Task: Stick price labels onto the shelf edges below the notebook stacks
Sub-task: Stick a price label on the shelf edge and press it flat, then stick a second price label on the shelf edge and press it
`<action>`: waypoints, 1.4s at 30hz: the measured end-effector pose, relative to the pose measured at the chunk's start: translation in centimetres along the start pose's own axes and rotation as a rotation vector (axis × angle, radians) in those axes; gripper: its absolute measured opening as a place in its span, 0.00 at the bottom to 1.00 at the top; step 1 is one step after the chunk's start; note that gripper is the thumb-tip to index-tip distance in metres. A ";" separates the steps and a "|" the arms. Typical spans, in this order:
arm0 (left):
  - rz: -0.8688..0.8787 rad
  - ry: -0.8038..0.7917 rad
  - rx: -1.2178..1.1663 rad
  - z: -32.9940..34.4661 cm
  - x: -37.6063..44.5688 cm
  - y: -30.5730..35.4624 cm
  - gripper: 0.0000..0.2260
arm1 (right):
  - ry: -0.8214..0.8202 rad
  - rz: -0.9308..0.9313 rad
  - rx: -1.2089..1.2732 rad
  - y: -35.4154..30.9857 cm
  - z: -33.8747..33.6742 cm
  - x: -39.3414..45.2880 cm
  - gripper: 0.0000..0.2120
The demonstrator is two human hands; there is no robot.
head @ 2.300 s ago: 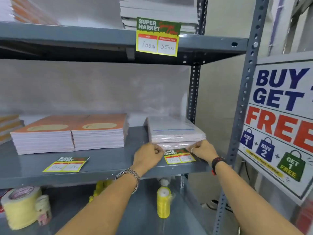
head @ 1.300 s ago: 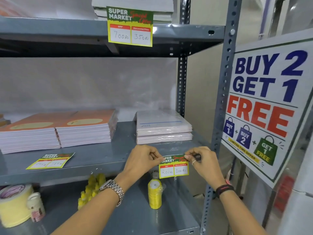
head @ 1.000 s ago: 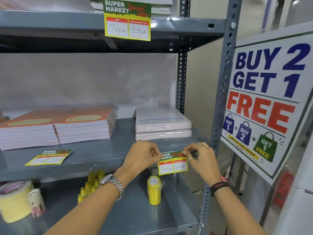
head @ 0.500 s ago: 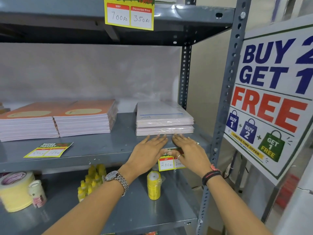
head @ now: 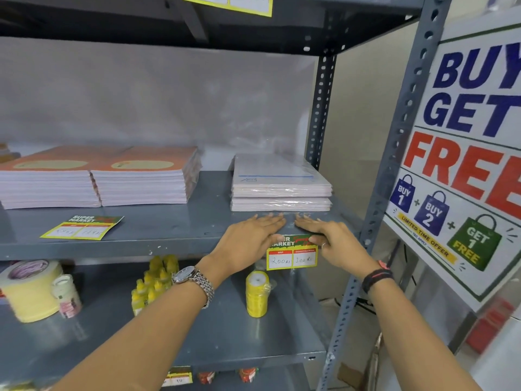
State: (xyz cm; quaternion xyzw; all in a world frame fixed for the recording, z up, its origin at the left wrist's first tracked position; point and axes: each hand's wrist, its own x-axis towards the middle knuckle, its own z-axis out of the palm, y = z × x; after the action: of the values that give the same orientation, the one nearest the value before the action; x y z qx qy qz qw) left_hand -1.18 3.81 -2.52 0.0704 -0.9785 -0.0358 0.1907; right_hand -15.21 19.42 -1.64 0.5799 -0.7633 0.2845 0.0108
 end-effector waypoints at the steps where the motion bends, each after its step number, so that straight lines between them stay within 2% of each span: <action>1: -0.009 -0.014 -0.058 -0.1 0.1 -0.1 0.21 | -0.028 0.016 0.014 0.2 -0.3 0.0 0.26; 3: -0.044 -0.008 -0.211 -0.6 -0.5 -0.8 0.19 | -0.098 0.060 0.090 0.5 -1.4 -0.2 0.27; 5: -0.104 0.089 -0.334 -1.7 -2.2 -2.4 0.18 | -0.120 0.086 0.250 0.4 -2.3 -0.7 0.29; 8: -0.241 0.269 -0.353 -4.0 -6.6 -6.0 0.19 | 0.068 0.096 0.452 -1.0 -1.8 -1.2 0.30; 11: -0.441 0.385 -0.162 -7.1 -10.9 -10.8 0.18 | 0.281 0.070 0.446 -4.8 1.4 1.1 0.27; 13: -0.607 0.412 -0.101 -9.1 -13.3 -14.2 0.18 | 0.340 0.027 0.432 -9.0 3.9 3.7 0.22; 17: -0.873 0.505 -0.097 -11.7 -17.1 -19.8 0.18 | 0.247 -0.042 0.455 -17.4 9.1 8.3 0.12; 20: -0.960 0.390 -0.106 -12.2 -18.7 -22.2 0.17 | 0.207 0.058 0.391 -21.6 12.7 11.0 0.08; 23: -0.917 0.269 -0.171 -13.5 -19.5 -25.5 0.15 | 0.232 0.228 0.308 -25.3 16.0 14.0 0.10; 25: -0.867 0.204 -0.258 -14.0 -19.5 -27.1 0.12 | 0.145 0.352 0.204 -26.6 17.2 15.4 0.18; 27: -0.821 0.132 -0.351 -13.9 -19.4 -28.3 0.10 | 0.087 0.432 0.123 -27.6 17.8 16.2 0.21; 31: -0.789 0.095 -0.425 -13.4 -19.2 -29.1 0.10 | 0.083 0.496 0.130 -28.6 18.1 16.6 0.13; 33: -0.787 0.124 -0.449 -13.5 -18.9 -28.9 0.09 | 0.106 0.491 0.218 -28.5 17.8 16.8 0.11; 38: -0.701 0.216 -0.747 -14.6 -19.9 -28.7 0.08 | 0.261 0.410 0.531 -30.6 17.7 14.6 0.08; 40: -0.640 0.223 -0.709 -15.3 -21.3 -27.7 0.10 | 0.305 0.328 0.547 -31.0 17.7 12.6 0.07; 42: -0.589 0.231 -0.550 -15.4 -23.5 -26.2 0.12 | 0.341 0.251 0.502 -31.1 17.9 10.4 0.05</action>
State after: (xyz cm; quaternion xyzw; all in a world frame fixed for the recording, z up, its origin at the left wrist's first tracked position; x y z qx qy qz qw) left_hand 29.42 -19.14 0.56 0.2971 -0.8428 -0.3404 0.2925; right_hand 14.74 -2.88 0.04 0.4101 -0.7221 0.5558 -0.0399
